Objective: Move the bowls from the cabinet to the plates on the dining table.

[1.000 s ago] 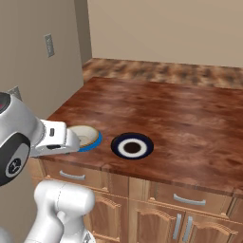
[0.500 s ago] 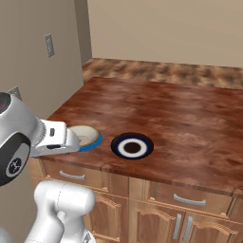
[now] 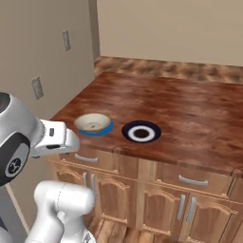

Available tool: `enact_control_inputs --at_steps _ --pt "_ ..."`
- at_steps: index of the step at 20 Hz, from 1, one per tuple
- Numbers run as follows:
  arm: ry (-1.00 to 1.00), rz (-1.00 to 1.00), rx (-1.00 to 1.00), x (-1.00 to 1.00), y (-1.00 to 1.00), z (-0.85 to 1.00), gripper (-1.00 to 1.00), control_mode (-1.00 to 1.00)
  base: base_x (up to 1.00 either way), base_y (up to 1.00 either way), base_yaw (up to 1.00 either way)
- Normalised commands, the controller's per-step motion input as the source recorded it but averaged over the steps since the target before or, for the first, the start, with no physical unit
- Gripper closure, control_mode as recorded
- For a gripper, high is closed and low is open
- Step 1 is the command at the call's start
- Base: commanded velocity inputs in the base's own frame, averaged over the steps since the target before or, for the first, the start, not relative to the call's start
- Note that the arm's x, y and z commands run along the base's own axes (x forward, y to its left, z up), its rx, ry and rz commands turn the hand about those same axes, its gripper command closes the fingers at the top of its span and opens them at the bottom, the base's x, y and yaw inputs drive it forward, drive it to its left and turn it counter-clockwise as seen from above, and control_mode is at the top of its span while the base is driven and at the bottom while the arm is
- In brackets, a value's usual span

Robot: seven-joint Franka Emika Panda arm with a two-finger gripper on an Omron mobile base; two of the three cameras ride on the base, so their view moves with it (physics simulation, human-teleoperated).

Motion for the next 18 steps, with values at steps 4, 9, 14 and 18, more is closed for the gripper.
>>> enact_control_inputs --at_steps 4,9,14,18 --pt "0.00 0.00 0.00 0.00 0.00 0.00 -1.00 1.00 -0.11 -0.05 0.43" --pt "0.00 0.00 0.00 0.00 0.00 0.00 -1.00 1.00 0.21 0.01 0.70" --pt "0.00 0.00 0.00 0.00 0.00 0.00 -1.00 1.00 -0.14 0.06 0.71" --pt "0.00 0.00 0.00 0.00 0.00 0.00 -1.00 1.00 -0.60 0.00 0.62"
